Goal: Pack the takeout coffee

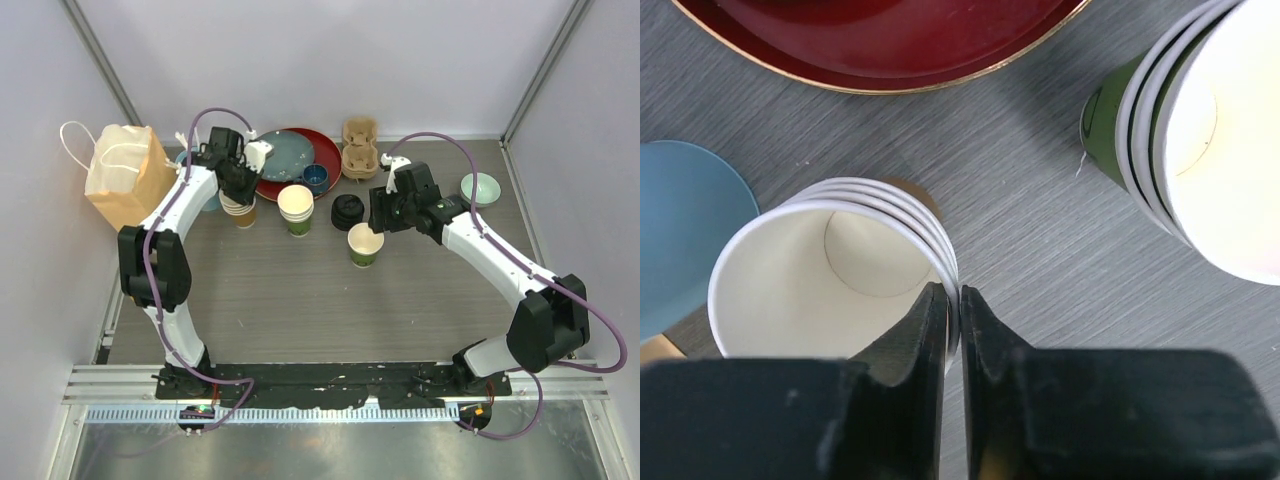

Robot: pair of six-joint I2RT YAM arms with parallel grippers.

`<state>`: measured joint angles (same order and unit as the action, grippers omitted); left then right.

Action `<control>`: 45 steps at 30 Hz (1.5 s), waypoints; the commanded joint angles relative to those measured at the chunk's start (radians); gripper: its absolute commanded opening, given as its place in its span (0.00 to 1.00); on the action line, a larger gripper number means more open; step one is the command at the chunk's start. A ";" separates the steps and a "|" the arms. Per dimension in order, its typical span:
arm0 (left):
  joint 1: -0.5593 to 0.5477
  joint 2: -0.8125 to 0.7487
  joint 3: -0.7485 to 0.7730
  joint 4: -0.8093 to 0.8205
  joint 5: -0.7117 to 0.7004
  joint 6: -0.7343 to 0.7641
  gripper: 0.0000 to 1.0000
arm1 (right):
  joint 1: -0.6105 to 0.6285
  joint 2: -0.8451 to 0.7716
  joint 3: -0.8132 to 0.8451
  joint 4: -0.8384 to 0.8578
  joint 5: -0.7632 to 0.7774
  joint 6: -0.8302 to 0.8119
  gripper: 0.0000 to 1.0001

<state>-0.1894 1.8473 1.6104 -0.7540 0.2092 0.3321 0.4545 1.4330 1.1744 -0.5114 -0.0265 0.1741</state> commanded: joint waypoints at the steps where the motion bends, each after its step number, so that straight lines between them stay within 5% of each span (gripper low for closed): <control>1: -0.004 -0.006 0.039 -0.027 0.007 0.016 0.11 | 0.004 -0.046 0.028 -0.003 0.014 -0.015 0.60; 6: -0.004 -0.034 0.039 -0.036 0.018 0.012 0.07 | 0.004 -0.046 0.034 -0.006 0.014 -0.019 0.60; 13: -0.004 -0.053 0.045 -0.034 0.032 0.015 0.19 | 0.003 -0.040 0.036 -0.010 0.007 -0.021 0.60; 25: -0.004 -0.063 0.049 -0.048 0.029 0.018 0.00 | 0.004 -0.034 0.036 -0.012 -0.013 -0.018 0.60; 45: -0.025 -0.141 0.010 -0.035 -0.059 0.068 0.00 | 0.003 -0.029 0.053 -0.018 -0.030 -0.019 0.60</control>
<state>-0.1921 1.7748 1.6222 -0.8200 0.2115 0.3527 0.4545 1.4330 1.1748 -0.5465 -0.0444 0.1604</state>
